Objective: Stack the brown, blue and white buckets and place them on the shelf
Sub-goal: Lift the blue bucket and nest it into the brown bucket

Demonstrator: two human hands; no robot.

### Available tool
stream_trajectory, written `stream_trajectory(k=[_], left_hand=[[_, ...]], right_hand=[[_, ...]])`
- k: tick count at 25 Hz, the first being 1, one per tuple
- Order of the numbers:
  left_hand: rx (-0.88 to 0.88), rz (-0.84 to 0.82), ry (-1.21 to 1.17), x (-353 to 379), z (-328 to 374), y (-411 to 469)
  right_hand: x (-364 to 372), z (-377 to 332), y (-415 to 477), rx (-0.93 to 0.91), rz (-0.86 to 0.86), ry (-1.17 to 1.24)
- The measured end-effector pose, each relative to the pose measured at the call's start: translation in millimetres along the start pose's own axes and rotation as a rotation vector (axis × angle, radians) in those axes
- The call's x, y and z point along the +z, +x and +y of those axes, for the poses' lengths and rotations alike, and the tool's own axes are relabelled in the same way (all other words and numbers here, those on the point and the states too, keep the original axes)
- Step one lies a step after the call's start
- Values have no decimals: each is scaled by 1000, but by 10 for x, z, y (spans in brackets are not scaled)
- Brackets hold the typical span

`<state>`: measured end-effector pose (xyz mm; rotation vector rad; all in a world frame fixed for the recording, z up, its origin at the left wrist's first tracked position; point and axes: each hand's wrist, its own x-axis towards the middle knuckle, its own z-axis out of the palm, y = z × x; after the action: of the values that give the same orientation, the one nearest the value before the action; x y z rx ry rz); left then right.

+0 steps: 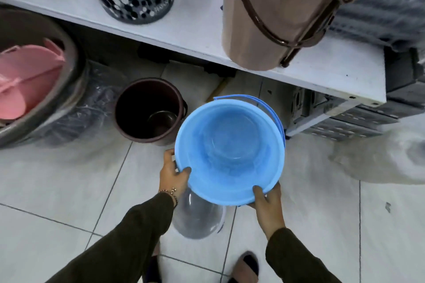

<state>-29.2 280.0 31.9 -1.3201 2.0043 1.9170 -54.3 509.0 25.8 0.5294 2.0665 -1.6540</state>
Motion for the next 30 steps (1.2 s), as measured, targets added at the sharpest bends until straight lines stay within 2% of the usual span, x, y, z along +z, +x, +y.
stream_trajectory(k=[5, 9, 14, 19, 22, 27, 30], left_hand=[[86, 178, -162, -1079, 373, -102], [127, 286, -238, -1768, 528, 114], [46, 350, -265, -2061, 430, 679], [-61, 255, -245, -2027, 205, 1374], [-141, 196, -112, -1984, -11, 1902], [-306, 88, 250, -2050, -193, 2283], [-314, 31, 309, -2077, -235, 2191]], right_hand=[[944, -750, -372, -160, -54, -112], [1687, -1098, -346, -235, -141, -136], [2467, -1076, 70, -130, -34, -38], [2962, -718, 548, -16, 153, -64], [3159, -537, 875, 19, 212, -142], [3286, -338, 1122, 78, 101, -325], [3201, -252, 1138, 122, -19, -350]])
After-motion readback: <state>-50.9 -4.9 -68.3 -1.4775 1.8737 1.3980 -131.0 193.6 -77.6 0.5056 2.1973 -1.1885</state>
